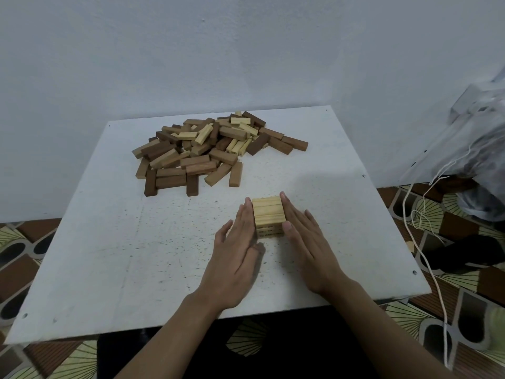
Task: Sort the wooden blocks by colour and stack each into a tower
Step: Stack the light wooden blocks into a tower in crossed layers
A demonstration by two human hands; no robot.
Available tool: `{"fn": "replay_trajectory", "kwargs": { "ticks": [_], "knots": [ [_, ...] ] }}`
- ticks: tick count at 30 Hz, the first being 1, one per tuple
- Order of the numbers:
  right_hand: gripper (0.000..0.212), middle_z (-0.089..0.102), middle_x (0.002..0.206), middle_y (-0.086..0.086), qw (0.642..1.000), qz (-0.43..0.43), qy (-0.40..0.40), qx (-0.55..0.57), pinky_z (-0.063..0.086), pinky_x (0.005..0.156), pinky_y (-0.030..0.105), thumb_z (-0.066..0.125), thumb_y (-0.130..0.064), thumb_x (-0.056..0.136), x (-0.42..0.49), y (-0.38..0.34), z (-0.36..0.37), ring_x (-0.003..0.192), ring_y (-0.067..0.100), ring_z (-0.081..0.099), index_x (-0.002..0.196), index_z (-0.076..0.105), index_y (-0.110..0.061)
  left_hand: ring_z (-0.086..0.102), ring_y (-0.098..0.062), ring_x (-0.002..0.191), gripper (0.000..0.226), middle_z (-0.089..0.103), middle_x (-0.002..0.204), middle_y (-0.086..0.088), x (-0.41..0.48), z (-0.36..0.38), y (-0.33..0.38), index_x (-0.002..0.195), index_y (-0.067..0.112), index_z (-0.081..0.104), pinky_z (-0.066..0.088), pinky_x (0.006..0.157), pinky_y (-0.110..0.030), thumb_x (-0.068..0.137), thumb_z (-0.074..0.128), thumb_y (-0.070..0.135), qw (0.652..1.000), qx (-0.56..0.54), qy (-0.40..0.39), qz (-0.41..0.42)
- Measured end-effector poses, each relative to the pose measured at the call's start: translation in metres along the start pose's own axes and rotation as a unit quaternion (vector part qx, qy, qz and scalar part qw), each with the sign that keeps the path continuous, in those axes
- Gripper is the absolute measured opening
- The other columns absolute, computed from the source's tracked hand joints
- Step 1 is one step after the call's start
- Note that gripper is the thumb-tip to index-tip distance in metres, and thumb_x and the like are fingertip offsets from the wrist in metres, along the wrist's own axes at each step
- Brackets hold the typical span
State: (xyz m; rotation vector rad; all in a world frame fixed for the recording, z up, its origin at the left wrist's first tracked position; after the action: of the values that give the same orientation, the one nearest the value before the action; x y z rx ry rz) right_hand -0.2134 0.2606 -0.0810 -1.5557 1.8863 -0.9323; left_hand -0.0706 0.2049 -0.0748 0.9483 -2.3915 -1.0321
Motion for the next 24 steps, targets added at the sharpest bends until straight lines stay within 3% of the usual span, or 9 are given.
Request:
{"fn": "replay_trajectory", "kwargs": {
  "ticks": [7, 11, 14, 16, 18, 20, 24],
  "knots": [
    [0.061, 0.007, 0.163, -0.023, 1.0, -0.008, 0.007, 0.009, 0.003, 0.126, 0.036, 0.005, -0.054, 0.1, 0.001, 0.002, 0.001, 0.148, -0.011, 0.003, 0.157, 0.005, -0.033, 0.007, -0.002, 0.155, 0.074, 0.013, 0.17, 0.005, 0.001, 0.001, -0.003, 0.161, 0.022, -0.006, 0.012, 0.124, -0.044, 0.092, 0.01, 0.045, 1.0, -0.009, 0.004, 0.002],
    [0.06, 0.013, 0.161, -0.027, 0.998, 0.003, 0.024, 0.059, 0.006, 0.123, 0.023, 0.009, -0.055, 0.1, 0.0, 0.004, -0.002, 0.147, -0.01, 0.01, 0.157, 0.014, -0.035, 0.01, 0.002, 0.153, 0.072, 0.016, 0.169, 0.006, -0.002, -0.003, -0.001, 0.159, 0.031, -0.001, 0.013, 0.125, -0.037, 0.091, 0.015, 0.047, 0.998, -0.062, 0.005, -0.01],
    [0.056, 0.034, 0.15, -0.032, 0.988, 0.051, 0.081, 0.124, 0.023, 0.11, 0.01, 0.017, -0.06, 0.099, 0.006, 0.009, -0.013, 0.138, -0.009, 0.035, 0.15, 0.033, -0.043, 0.031, 0.006, 0.145, 0.062, 0.031, 0.163, 0.01, -0.002, -0.014, -0.003, 0.159, 0.03, 0.02, 0.029, 0.118, -0.022, 0.098, 0.03, 0.041, 0.984, -0.172, 0.025, -0.022],
    [0.051, 0.055, 0.135, -0.023, 0.977, 0.064, 0.138, 0.15, 0.039, 0.101, 0.018, 0.025, -0.056, 0.099, 0.014, 0.01, -0.025, 0.121, -0.003, 0.054, 0.139, 0.051, -0.036, 0.056, 0.006, 0.123, 0.052, 0.054, 0.145, 0.019, 0.001, -0.027, -0.012, 0.15, 0.022, 0.045, 0.042, 0.099, -0.012, 0.099, 0.039, 0.027, 0.974, -0.211, 0.071, -0.032],
    [0.042, 0.067, 0.111, -0.014, 0.97, 0.07, 0.169, 0.162, 0.047, 0.088, 0.024, 0.031, -0.048, 0.102, 0.025, 0.008, -0.036, 0.102, 0.001, 0.062, 0.122, 0.062, -0.029, 0.066, -0.003, 0.106, 0.037, 0.07, 0.121, 0.019, 0.007, -0.046, -0.023, 0.13, 0.02, 0.066, 0.049, 0.088, -0.017, 0.1, 0.045, 0.014, 0.971, -0.187, 0.142, -0.041],
    [0.032, 0.068, 0.096, -0.008, 0.973, 0.076, 0.166, 0.144, 0.05, 0.081, 0.027, 0.036, -0.038, 0.106, 0.041, 0.003, -0.043, 0.092, 0.005, 0.064, 0.112, 0.064, -0.024, 0.065, -0.005, 0.104, 0.032, 0.073, 0.108, 0.013, 0.017, -0.068, -0.034, 0.111, 0.019, 0.073, 0.052, 0.086, -0.022, 0.099, 0.047, 0.005, 0.971, -0.129, 0.199, -0.032],
    [0.026, 0.068, 0.087, -0.003, 0.984, 0.084, 0.131, 0.087, 0.046, 0.072, 0.025, 0.043, -0.029, 0.105, 0.083, -0.003, -0.052, 0.083, 0.01, 0.063, 0.104, 0.065, -0.017, 0.056, -0.005, 0.107, 0.03, 0.067, 0.108, 0.006, 0.052, -0.104, -0.054, 0.108, 0.018, 0.072, 0.048, 0.092, -0.033, 0.092, 0.047, 0.016, 0.97, 0.003, 0.241, 0.028]
  ]
}}
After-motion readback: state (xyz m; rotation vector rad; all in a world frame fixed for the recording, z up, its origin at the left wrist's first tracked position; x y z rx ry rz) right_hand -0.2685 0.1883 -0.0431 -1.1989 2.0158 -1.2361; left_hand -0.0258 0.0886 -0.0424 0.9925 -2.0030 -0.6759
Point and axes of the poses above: each hand's wrist, its own x-axis towards the middle knuckle, its own z-axis out of the palm, y = z × x, the point moved 5 cm from there along x, towards the middle knuckle
